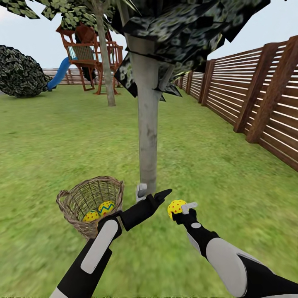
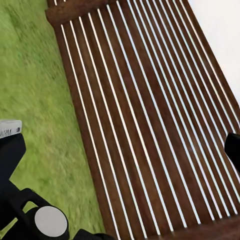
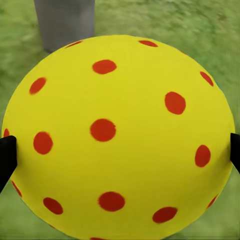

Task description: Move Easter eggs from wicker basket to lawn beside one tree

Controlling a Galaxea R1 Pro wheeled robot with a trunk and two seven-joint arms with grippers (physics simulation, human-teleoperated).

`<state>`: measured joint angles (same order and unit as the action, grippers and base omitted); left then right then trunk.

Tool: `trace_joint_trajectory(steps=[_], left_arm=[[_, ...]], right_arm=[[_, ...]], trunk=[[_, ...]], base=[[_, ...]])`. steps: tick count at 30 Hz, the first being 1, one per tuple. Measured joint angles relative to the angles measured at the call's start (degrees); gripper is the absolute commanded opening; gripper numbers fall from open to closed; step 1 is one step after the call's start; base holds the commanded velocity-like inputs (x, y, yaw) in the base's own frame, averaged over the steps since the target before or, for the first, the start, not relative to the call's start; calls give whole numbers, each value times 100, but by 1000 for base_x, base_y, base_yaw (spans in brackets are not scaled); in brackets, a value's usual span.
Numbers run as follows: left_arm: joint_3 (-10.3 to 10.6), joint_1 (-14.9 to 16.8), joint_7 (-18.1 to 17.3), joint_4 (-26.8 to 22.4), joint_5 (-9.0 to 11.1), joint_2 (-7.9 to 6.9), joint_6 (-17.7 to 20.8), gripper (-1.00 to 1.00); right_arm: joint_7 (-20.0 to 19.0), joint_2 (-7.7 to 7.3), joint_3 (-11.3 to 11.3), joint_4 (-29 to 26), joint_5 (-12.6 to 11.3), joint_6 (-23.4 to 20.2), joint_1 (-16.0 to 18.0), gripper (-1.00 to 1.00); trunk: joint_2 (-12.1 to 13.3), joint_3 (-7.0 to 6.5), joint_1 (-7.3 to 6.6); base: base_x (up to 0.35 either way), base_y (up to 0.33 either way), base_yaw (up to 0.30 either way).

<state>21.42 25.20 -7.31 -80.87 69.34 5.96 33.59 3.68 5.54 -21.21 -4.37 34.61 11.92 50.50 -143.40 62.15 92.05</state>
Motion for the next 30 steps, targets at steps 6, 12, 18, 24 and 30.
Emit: trace_joint_trajectory(steps=[6, 12, 18, 24, 30], left_arm=[[6, 0, 0, 0, 1, 0, 0, 100], [8, 0, 0, 0, 1, 1, 0, 100], [8, 0, 0, 0, 2, 2, 0, 100], [1, 0, -123, 7, 0, 0, -11, 100], [-1, 0, -133, 9, 0, 0, -16, 100]], right_arm=[[0, -3, 0, 0, -3, 3, 0, -100], [0, -18, -8, 0, -6, 12, 0, -100], [0, -27, -9, 0, -6, 20, 0, -100], [0, -30, -17, 0, -8, 21, 0, -100], [0, -27, -9, 0, -15, 45, 0, -100]], trunk=[[-8, 133, 16], [-16, 266, 31], [-24, 399, 46], [-26, 422, 49], [-26, 422, 47]], base=[[0, 0, 0], [0, 0, 0], [0, 0, 0], [6, 0, 0], [217, 0, 0]])
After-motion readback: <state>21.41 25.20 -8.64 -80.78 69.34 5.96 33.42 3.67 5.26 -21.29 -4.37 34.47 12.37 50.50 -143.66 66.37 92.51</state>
